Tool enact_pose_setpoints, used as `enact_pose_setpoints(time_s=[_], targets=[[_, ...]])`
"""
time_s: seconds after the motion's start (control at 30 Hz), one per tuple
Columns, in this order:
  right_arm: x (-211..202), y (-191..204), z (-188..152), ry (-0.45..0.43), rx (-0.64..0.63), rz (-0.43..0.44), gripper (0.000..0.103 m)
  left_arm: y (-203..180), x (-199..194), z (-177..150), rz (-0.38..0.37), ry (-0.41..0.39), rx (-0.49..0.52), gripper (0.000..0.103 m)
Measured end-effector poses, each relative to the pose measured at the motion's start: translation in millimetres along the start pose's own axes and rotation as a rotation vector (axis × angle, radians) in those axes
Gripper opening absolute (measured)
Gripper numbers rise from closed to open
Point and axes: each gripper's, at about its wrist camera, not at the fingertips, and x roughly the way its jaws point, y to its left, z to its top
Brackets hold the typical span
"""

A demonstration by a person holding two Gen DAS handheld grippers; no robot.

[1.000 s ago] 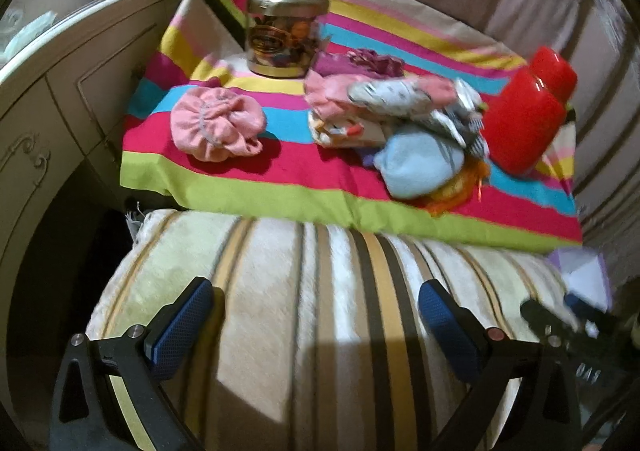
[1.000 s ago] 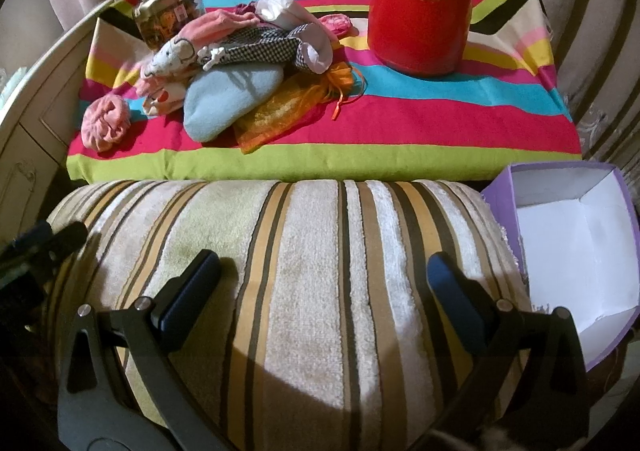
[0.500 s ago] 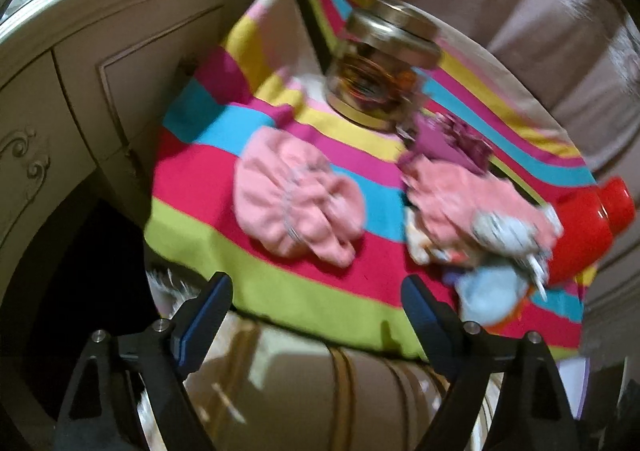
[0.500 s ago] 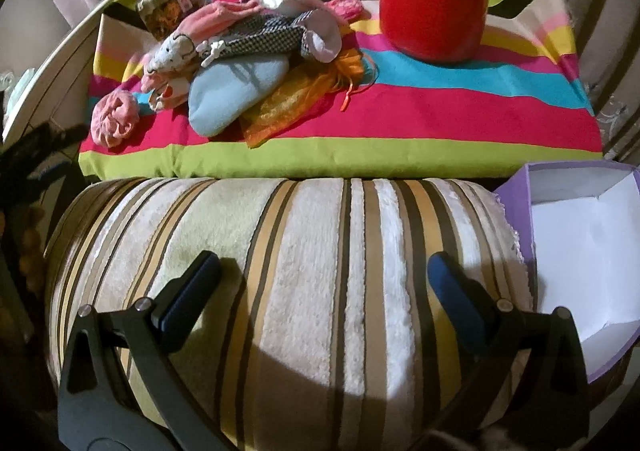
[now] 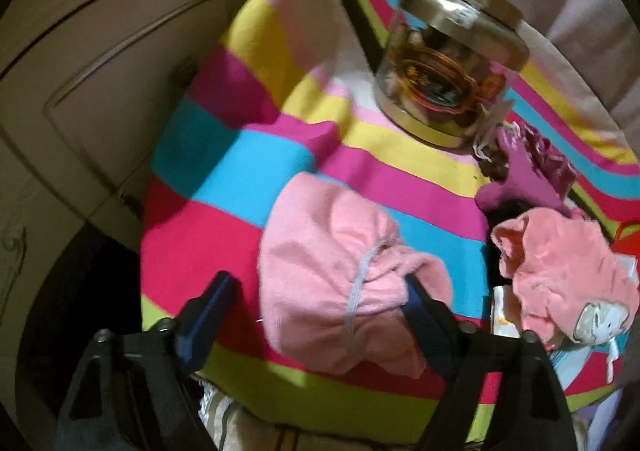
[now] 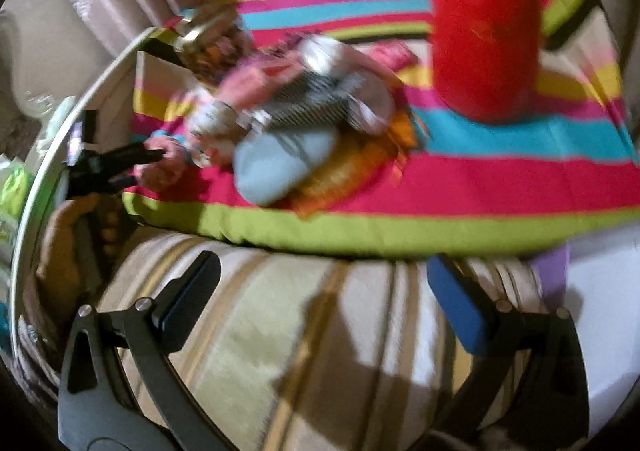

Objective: Organize soft objects
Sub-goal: 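Reach the left gripper to the pink terry towel and grasp it, then grasp the pink fleece cloth with the right gripper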

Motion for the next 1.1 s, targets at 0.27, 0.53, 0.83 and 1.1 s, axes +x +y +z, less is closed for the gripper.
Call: enact_pose_setpoints(time_s=[0.27, 0.53, 0.83, 1.1], targets=[[30.8, 47.0, 49.3, -0.054, -0.202, -0.025, 0.103, -8.7, -10.3, -7.1, -0.014, -0.056, 0.031, 0.031], [76.6, 87.3, 80.6, -0.095, -0.377, -0.148, 0.103, -6.5, -45.6, -29.0, -0.088, -0.13, -0.019, 0.031], [124.2, 103.4, 92.5, -0.053, -0.407, -0.165, 0.092, -8.5, -64.0, -46.4, -0.159, -0.15, -0.033, 0.031], [122.9, 88.6, 88.4, -0.062, -0.326, -0.04, 0.028, -6.1, -65.5, -49.1, -0.18, -0.157, -0.044, 0.031]])
